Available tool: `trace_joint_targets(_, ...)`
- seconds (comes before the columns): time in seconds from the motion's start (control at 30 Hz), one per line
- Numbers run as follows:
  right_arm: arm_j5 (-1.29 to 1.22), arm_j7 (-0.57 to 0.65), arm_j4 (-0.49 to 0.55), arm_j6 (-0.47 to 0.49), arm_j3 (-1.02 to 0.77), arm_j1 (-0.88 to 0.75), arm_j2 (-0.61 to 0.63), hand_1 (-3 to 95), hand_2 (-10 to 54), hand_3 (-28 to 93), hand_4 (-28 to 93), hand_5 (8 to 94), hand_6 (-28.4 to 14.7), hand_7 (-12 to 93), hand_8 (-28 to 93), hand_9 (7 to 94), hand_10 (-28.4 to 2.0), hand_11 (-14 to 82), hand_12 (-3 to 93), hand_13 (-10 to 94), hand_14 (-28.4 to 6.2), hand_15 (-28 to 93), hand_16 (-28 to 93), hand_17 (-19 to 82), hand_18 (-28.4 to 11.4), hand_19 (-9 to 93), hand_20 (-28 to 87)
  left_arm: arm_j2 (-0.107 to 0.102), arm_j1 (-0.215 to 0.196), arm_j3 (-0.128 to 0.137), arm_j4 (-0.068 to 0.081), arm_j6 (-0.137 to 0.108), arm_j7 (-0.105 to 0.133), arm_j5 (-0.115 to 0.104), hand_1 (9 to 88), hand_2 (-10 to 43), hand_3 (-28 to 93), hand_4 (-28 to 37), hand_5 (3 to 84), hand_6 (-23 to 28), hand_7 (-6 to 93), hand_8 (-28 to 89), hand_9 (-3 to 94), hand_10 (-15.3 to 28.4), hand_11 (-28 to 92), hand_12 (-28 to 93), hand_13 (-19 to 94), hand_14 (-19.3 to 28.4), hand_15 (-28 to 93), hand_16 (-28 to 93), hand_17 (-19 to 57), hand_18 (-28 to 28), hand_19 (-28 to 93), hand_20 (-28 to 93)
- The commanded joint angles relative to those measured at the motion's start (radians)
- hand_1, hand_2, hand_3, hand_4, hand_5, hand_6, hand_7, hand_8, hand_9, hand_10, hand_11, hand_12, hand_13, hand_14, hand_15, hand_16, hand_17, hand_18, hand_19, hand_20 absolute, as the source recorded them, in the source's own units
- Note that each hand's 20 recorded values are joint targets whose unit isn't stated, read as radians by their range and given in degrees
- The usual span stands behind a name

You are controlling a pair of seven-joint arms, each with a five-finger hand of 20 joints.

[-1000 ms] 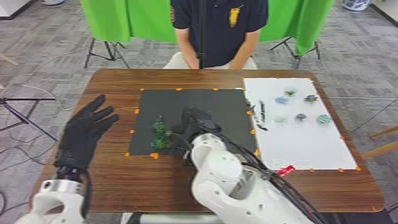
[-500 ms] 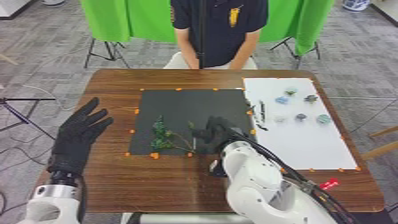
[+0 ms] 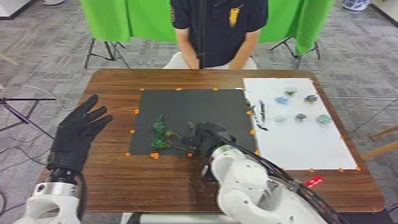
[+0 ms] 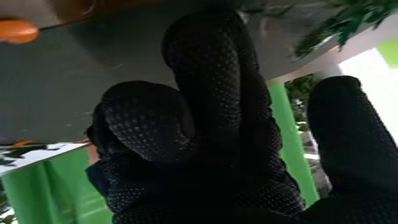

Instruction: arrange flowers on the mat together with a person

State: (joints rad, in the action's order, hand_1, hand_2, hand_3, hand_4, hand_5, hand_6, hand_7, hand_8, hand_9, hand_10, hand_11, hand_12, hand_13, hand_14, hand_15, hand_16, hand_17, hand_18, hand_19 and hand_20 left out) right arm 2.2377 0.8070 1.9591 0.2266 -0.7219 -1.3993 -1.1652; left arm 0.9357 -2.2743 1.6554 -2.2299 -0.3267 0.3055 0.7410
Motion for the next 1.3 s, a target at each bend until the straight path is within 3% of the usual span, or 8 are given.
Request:
trace_joint_targets(0.03,0.003,0.015,0.003,0.020,0.018,-0.038,-0.024,21.5,15.0,62,-21,84.9,-5.2,12,-12,93.5,-15.1,38.3,22.2,86,-13.9,67,20,45,-28.4,93,44,0.016,-0.006,0.012,-0.003,0.013,-0.050,0.015,24.2,3.4,81,-23.0,36.2,4.1,12.7,-10,34.7,16.7,19,9,25,23.9,32,-4,-10.5,20.0,39,11)
trace_joint_targets(0.57,-0.007,0.005,-0.001,0.010,0.006,-0.021,-0.051,21.1,15.6,62,-21,85.4,-5.2,13,-12,93.7,-15.0,39.0,22.1,86,-13.9,67,20,45,-28.4,93,45,0.005,0.002,0.001,0.001,0.001,-0.030,0.004,24.2,3.5,81,-22.8,36.2,4.1,13.0,-10,34.7,16.7,19,9,25,23.9,32,-4,-10.5,20.0,39,11)
trace_joint_targets(0.73,-0.007,-0.009,0.043,0.006,-0.079,-0.086,-0.066,20.9,15.7,62,-21,86.9,-4.6,13,-12,93.7,-14.6,42.2,20.5,89,-12.6,67,20,47,-27.9,93,47,0.007,-0.010,0.006,-0.001,0.000,-0.035,0.004,24.3,3.5,81,-23.0,36.2,4.0,12.9,-10,34.7,16.8,19,9,25,24.0,32,-4,-10.5,20.0,39,11)
trace_joint_targets(0.9,-0.047,-0.024,0.121,-0.001,-0.166,-0.134,-0.039,19.9,15.7,63,-21,90.0,-4.1,15,-12,93.7,-14.2,46.8,18.9,91,-11.9,67,21,49,-27.5,93,51,-0.001,-0.020,0.009,-0.003,-0.010,-0.015,-0.005,24.4,3.6,81,-23.0,36.2,4.0,13.0,-10,34.7,16.8,19,9,25,24.0,32,-4,-10.5,20.0,39,11)
trace_joint_targets(1.03,-0.140,-0.050,0.186,-0.087,-0.284,-0.174,0.020,19.4,15.6,63,-21,87.9,-4.9,14,-12,93.7,-14.8,42.6,20.0,87,-13.4,68,21,47,-28.2,93,50,0.010,-0.011,0.011,0.000,-0.001,-0.029,0.006,24.3,3.7,81,-23.0,36.2,4.0,13.0,-10,34.7,16.7,19,9,25,23.9,32,-4,-10.5,20.0,39,11)
trace_joint_targets(1.13,-0.445,-0.166,0.214,-0.152,-0.473,-0.240,0.055,20.1,16.0,63,-21,81.8,-5.6,12,-11,87.5,-16.5,36.0,21.0,79,-15.6,66,18,37,-27.2,93,38,0.008,-0.015,0.012,-0.001,-0.002,-0.016,0.001,24.1,3.7,81,-23.1,36.3,4.1,12.9,-10,34.7,16.8,19,9,25,23.9,32,-4,-10.5,20.0,39,11)
trace_joint_targets(1.17,-0.531,-0.173,0.222,-0.227,-0.513,-0.264,0.081,20.3,16.2,64,-21,80.6,-5.5,12,-11,86.2,-16.5,35.6,20.6,78,-15.5,65,18,36,-26.4,92,35,0.006,-0.009,0.007,0.002,-0.002,-0.006,0.000,24.1,3.6,81,-23.1,36.3,4.1,12.9,-10,34.7,16.8,19,9,25,23.9,32,-4,-10.5,20.1,39,11)
trace_joint_targets(1.3,-0.904,-0.404,0.213,-0.375,-0.704,-0.401,0.167,18.2,16.7,68,-23,75.8,-6.2,14,-11,77.6,-20.3,32.9,18.8,66,-18.8,65,15,27,-24.9,85,33,-0.003,-0.002,-0.008,0.013,-0.005,0.025,-0.009,23.8,3.7,81,-23.4,36.2,4.0,12.7,-10,34.7,16.8,19,9,26,24.1,33,-4,-10.2,20.4,40,12)
